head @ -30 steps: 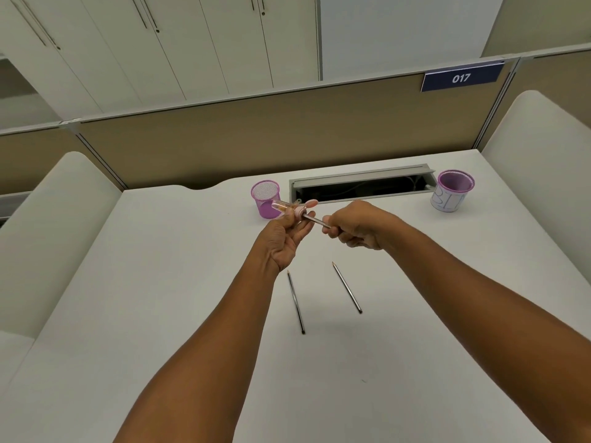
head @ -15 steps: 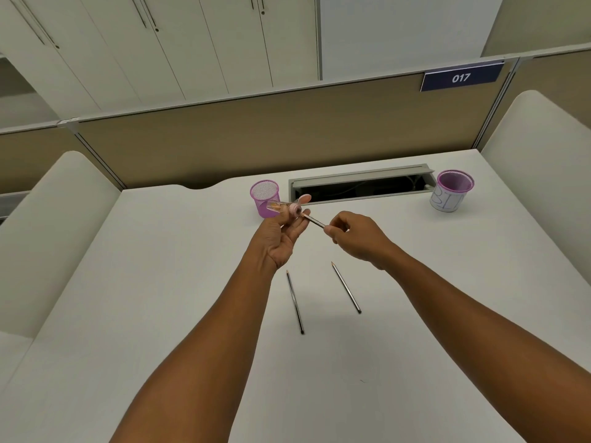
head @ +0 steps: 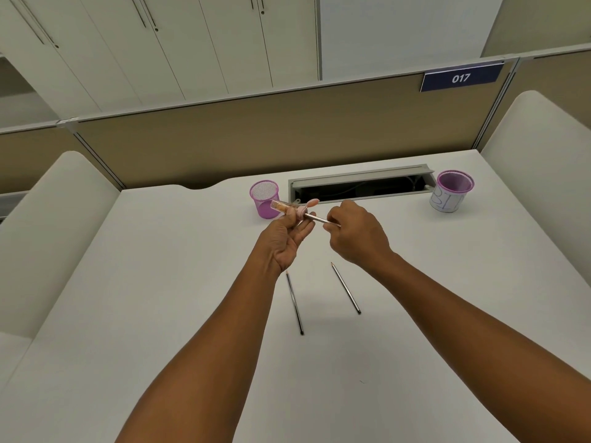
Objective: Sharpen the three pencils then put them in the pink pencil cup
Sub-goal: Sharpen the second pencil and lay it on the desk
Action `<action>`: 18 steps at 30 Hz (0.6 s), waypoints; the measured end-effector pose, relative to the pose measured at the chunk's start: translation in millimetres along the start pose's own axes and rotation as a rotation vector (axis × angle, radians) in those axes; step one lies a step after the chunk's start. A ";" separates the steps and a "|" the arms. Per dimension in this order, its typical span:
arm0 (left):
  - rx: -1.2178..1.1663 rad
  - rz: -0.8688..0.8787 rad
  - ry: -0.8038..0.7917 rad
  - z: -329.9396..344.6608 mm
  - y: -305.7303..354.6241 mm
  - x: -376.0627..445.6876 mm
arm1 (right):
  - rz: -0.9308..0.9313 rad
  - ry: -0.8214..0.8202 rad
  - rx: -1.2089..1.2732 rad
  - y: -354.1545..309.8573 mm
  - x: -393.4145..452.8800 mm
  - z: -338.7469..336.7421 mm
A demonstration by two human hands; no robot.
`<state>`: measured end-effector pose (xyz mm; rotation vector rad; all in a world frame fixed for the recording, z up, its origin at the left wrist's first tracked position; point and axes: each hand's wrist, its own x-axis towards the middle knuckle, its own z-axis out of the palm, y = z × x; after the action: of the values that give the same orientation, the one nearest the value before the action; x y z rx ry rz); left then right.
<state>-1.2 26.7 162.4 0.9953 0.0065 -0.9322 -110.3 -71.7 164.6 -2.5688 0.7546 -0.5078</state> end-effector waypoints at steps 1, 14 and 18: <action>0.002 0.003 -0.005 0.4 -0.2 0.1 | -0.019 0.003 -0.053 -0.2 0.0 0.3; 0.012 0.013 -0.038 1.5 0.7 0.3 | 0.488 -0.538 0.563 -10.5 16.7 -34.4; -0.011 0.008 -0.025 2.4 2.3 2.0 | 0.212 -0.325 0.277 -12.7 11.2 -23.4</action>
<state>0.7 24.1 164.7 0.9726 -0.0136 -0.9367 -106.6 -75.0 193.2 -2.2078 0.7665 -0.1120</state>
